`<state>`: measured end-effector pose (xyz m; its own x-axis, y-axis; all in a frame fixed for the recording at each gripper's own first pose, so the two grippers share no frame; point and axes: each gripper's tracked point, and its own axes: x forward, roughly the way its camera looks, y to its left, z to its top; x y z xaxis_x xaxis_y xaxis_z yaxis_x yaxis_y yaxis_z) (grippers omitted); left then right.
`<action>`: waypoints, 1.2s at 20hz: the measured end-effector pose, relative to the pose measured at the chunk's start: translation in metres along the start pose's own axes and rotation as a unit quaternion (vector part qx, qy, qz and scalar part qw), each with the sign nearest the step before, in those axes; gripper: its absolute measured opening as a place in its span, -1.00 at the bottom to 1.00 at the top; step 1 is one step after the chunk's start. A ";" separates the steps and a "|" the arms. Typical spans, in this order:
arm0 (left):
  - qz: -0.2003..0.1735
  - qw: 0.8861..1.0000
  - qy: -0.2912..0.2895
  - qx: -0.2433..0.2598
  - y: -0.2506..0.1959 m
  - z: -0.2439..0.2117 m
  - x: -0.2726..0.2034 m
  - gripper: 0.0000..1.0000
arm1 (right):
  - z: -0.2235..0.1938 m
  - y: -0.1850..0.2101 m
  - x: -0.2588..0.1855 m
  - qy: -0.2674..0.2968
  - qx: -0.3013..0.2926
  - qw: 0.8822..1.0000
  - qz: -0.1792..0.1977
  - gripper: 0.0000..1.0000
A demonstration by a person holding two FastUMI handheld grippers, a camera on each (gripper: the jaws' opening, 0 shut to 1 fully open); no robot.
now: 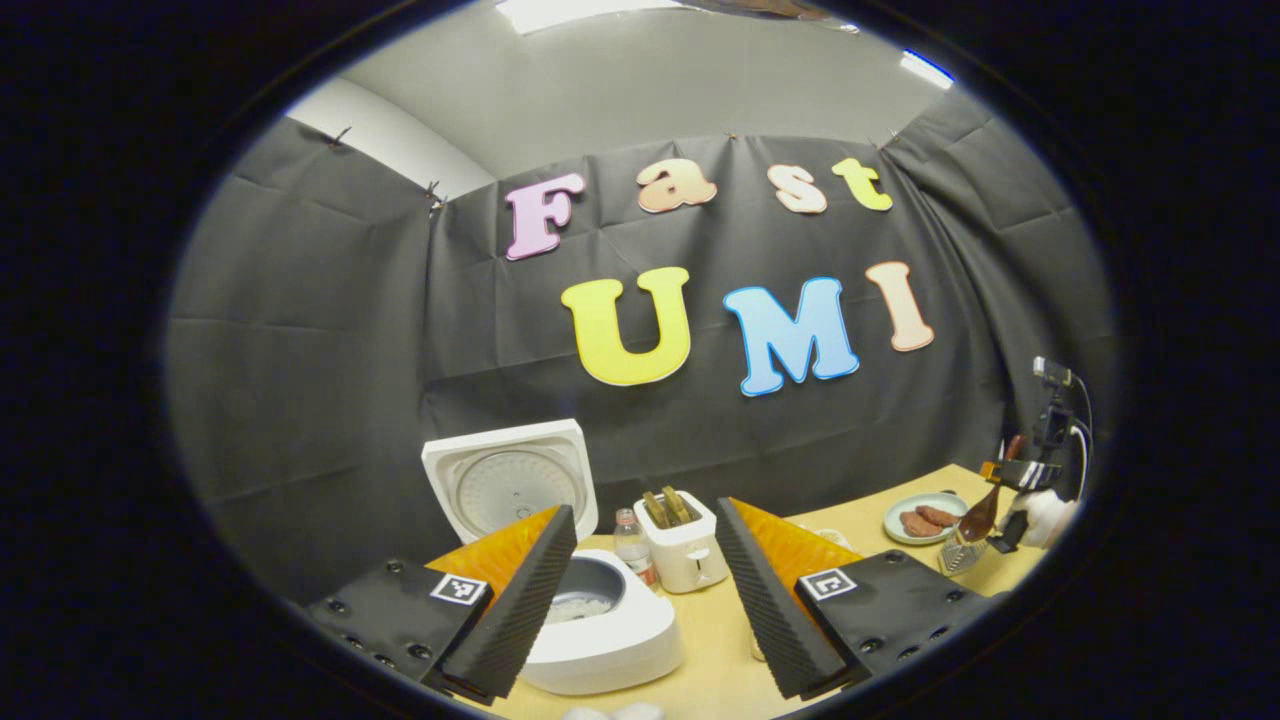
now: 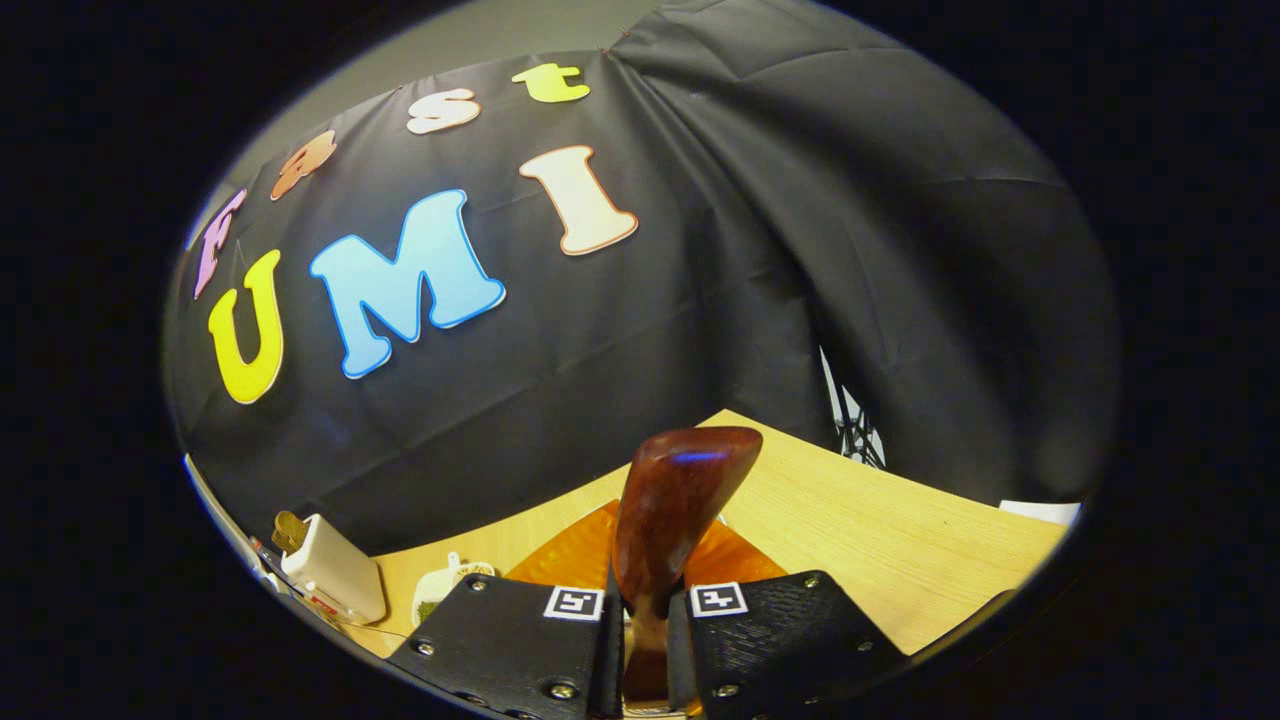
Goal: Close the left gripper, press the button to open the rice cooker; take a wooden spoon from the chopstick holder with the right hand, scoop a spoonful of rice and pour it into the rice cooker, then put the wooden spoon back into the chopstick holder.
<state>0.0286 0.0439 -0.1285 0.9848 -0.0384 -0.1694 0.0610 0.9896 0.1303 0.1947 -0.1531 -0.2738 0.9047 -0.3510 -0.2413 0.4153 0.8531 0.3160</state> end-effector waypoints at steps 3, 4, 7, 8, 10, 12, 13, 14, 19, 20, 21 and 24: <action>-0.008 1.000 -0.004 0.008 -0.009 0.002 -0.002 0.99 | -0.019 -0.017 0.005 0.018 0.018 1.000 -0.016 -0.65; -0.012 1.000 -0.002 0.008 -0.013 0.001 -0.002 0.99 | -0.025 -0.019 0.004 0.024 0.023 0.999 -0.017 -0.65; -0.017 1.000 0.001 0.008 -0.020 0.001 -0.003 0.94 | -0.039 -0.024 0.006 0.040 0.013 0.999 -0.022 -0.65; -0.016 1.000 -0.002 0.011 -0.020 0.003 -0.002 0.99 | -0.037 -0.027 0.005 0.035 0.015 0.999 -0.027 -0.64; -0.015 1.000 -0.005 0.014 -0.020 0.006 -0.003 0.99 | -0.039 -0.028 0.006 0.040 0.026 0.998 -0.027 -0.64; -0.015 1.000 -0.006 0.014 -0.020 0.006 -0.003 0.99 | -0.040 -0.029 0.004 0.045 0.024 0.998 -0.028 -0.60; -0.015 1.000 -0.005 0.013 -0.020 0.006 -0.003 0.99 | -0.036 -0.032 0.002 0.044 0.021 0.998 -0.034 -0.60; -0.015 1.000 -0.005 0.013 -0.020 0.005 -0.004 0.94 | -0.031 -0.034 -0.002 0.038 0.019 0.999 -0.032 -0.52; -0.016 1.000 -0.007 0.007 -0.017 0.006 -0.006 0.94 | 0.020 -0.052 -0.040 -0.020 -0.060 0.996 -0.070 0.94; -0.015 1.000 -0.007 0.003 -0.015 0.007 -0.005 0.99 | 0.032 -0.044 -0.054 -0.034 -0.085 0.994 -0.062 0.94; -0.015 1.000 -0.005 0.000 -0.014 0.008 -0.005 0.94 | 0.048 -0.036 -0.069 -0.053 -0.110 0.991 -0.054 0.94; -0.020 1.000 -0.008 -0.010 -0.011 0.011 -0.003 0.99 | 0.084 0.004 -0.117 -0.087 -0.169 0.982 -0.011 0.93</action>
<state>0.0270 0.0313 -0.1187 0.9841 -0.0792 -0.1590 0.0965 0.9898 0.1044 0.0980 -0.1409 -0.1674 0.9104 -0.4067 -0.0753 0.4066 0.9134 -0.0182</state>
